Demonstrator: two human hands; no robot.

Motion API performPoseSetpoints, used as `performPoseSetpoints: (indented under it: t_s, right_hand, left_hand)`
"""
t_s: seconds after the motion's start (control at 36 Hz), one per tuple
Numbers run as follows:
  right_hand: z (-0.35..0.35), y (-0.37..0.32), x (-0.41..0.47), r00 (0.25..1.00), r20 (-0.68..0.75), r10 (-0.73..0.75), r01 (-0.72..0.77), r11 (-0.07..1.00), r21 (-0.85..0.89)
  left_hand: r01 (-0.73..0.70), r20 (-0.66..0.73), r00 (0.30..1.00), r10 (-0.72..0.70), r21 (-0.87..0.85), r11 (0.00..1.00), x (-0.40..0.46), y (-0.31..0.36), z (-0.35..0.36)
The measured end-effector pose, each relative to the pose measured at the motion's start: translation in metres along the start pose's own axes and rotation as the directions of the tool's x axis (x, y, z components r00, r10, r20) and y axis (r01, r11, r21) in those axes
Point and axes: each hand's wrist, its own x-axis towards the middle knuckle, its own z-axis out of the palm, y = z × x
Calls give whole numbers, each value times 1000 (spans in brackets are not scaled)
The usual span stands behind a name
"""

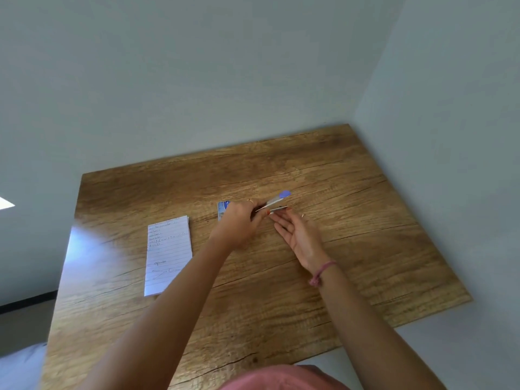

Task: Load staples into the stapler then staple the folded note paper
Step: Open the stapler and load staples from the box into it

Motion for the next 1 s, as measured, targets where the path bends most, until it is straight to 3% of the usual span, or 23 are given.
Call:
performPoseSetpoints:
  t_s: [0.19,0.28,0.36,0.47,0.58,0.75,0.89,1.0]
  right_hand:
    - [-3,0,3,997,-27,-67,64,994,-87]
    - [-4,3,2,989,-9,-147,138,944,-299]
    - [-5,4,2,964,32,-264,238,805,-544]
    - [-13,-1,3,924,45,-379,325,720,-614]
    - [-21,-4,3,927,95,-362,331,676,-658]
    - [-19,-4,3,926,100,-363,338,684,-647]
    - [-21,-3,4,930,82,-357,323,692,-646]
    - [-22,-3,5,928,101,-359,333,677,-657]
  left_hand:
    - [-99,120,989,90,73,992,4,-12,-4]
    - [-101,105,990,93,73,992,6,-13,-7]
    - [-114,95,990,106,77,991,9,-14,-11]
    - [-112,147,985,94,116,987,10,-18,-13]
    - [-129,232,969,86,177,976,11,-18,-14]
    - [-118,60,992,112,106,987,12,-17,-14]
    - [-140,153,981,116,157,978,10,-17,-13]
    - [-43,63,997,37,88,995,8,-17,-13]
